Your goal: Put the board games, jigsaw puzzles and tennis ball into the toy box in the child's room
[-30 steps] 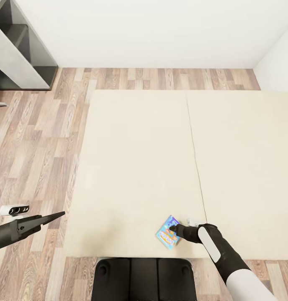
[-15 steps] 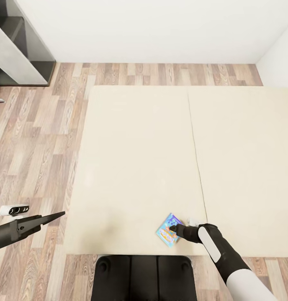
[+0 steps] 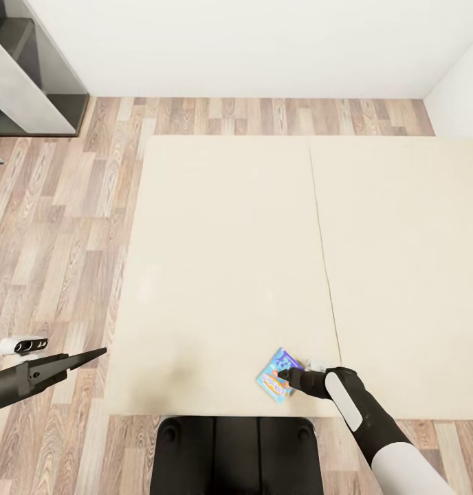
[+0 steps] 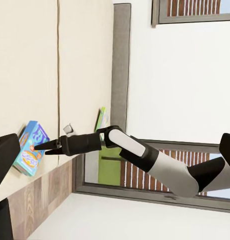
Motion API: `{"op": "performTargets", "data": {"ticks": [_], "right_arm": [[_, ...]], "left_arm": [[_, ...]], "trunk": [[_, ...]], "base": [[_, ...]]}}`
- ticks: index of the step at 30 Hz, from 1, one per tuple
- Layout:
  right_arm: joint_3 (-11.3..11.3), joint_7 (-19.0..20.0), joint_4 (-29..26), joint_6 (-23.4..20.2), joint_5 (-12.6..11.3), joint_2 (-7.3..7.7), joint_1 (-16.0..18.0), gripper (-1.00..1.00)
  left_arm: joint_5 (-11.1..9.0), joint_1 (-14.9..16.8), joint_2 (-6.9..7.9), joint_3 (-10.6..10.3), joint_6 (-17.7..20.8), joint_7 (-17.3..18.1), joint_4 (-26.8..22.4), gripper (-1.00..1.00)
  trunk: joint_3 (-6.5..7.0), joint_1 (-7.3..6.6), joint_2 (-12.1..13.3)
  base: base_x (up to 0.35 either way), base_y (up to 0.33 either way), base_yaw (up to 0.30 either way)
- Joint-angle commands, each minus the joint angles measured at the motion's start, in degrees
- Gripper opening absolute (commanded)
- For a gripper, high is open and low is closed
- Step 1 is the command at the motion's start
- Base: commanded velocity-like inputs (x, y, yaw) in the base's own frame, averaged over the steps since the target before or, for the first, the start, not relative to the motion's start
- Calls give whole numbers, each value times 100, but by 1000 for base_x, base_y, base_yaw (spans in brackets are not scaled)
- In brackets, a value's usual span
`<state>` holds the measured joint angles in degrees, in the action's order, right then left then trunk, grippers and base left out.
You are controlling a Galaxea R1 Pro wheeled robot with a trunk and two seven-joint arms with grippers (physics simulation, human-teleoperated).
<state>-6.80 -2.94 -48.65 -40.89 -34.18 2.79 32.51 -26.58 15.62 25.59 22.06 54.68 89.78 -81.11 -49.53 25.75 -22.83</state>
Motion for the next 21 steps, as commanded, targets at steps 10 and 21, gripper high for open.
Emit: {"op": "performTargets", "data": {"ticks": [10,21], "right_arm": [[-23,28,-34,-8,-36,-3,1,100],[-23,209,-40,3,-30,-6,1,100]], "left_arm": [[4,-6,7,0,61,22,-2,100],[4,-7,3,0,61,22,-2,100]], "trunk": [[-12,3,-9],[-12,3,-9]], "base": [[0,0,0],[0,0,0]]}}
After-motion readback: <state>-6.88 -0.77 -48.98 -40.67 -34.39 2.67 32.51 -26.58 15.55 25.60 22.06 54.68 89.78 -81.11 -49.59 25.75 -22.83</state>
